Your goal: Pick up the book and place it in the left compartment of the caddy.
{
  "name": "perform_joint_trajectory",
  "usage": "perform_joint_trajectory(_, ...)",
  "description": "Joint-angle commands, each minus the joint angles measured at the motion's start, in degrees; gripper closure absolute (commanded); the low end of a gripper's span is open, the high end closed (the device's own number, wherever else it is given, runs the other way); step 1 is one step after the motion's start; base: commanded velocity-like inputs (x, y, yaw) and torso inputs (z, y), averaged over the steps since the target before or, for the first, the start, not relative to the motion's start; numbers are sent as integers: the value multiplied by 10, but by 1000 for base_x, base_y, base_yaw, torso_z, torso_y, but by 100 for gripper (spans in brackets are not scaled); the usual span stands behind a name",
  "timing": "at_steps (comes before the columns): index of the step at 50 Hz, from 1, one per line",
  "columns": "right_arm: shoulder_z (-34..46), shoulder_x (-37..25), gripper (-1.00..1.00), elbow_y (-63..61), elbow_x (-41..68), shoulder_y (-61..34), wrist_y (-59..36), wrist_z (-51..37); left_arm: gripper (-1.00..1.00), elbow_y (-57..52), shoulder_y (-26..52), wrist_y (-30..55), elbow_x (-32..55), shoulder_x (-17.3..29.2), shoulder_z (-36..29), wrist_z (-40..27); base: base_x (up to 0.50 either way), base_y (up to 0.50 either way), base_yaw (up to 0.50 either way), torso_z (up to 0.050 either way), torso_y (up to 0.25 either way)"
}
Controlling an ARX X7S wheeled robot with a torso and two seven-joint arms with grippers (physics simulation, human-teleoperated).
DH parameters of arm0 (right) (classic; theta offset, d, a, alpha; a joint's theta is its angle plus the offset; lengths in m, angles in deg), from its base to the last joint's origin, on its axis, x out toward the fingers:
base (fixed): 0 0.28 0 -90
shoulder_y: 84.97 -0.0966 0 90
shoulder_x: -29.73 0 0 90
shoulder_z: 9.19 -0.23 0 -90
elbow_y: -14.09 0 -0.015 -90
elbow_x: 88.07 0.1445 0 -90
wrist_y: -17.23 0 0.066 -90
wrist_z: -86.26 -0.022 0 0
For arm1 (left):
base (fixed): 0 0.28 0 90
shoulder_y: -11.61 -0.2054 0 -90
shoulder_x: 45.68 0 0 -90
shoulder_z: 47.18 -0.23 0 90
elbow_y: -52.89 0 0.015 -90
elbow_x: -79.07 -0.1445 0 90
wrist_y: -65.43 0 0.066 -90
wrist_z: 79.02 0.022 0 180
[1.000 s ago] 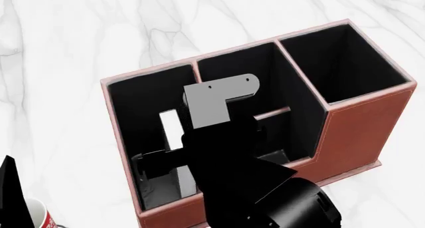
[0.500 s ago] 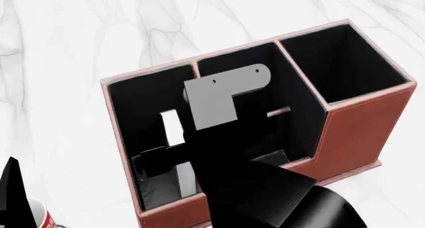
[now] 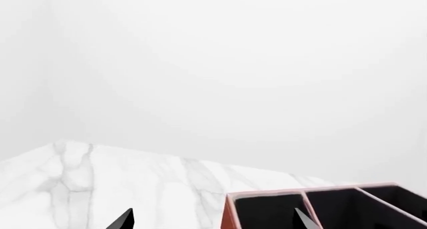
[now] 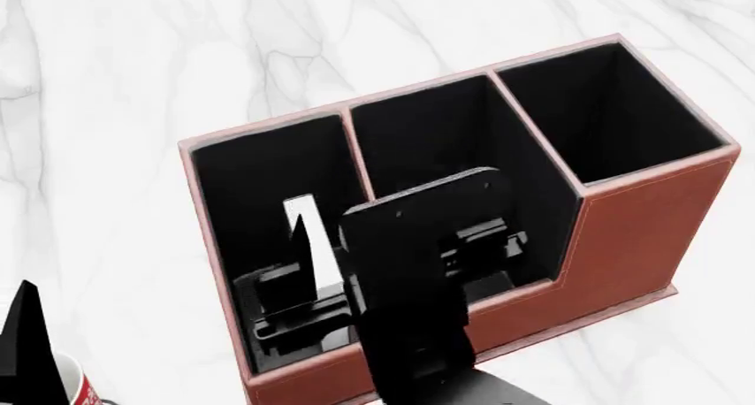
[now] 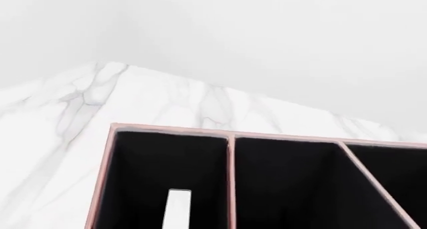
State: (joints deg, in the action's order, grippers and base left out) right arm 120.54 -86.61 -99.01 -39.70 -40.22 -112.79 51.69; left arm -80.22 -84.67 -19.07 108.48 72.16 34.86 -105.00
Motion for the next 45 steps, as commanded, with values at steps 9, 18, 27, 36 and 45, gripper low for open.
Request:
perform_joint_trajectory(9,18,-51,-100,-62,-100,117,128,-6,-100,-2,3,3,-7,0,-11,-2,0,0,0,0,0)
perform_joint_trajectory(18,33,-62,-100,-73,-165,168,192,-17,-100,-3,3,3,-7,2,-12,-3,0,0,0,0,0)
perform_joint_trajectory(27,36,-81,-100,-89,-203,221,234,-43,-100,-5,2,2,-8,4,-12,-5,0,0,0,0,0)
perform_joint_trajectory(36,41,-86,-100,-87,-246,280,293,-70,-100,-11,4,10,-20,7,-19,-10,0,0,0,0,0)
perform_joint_trajectory(45,35,-92,-100,-75,-268,309,319,-92,-100,-18,11,23,-34,14,-39,-4,0,0,0,0,0)
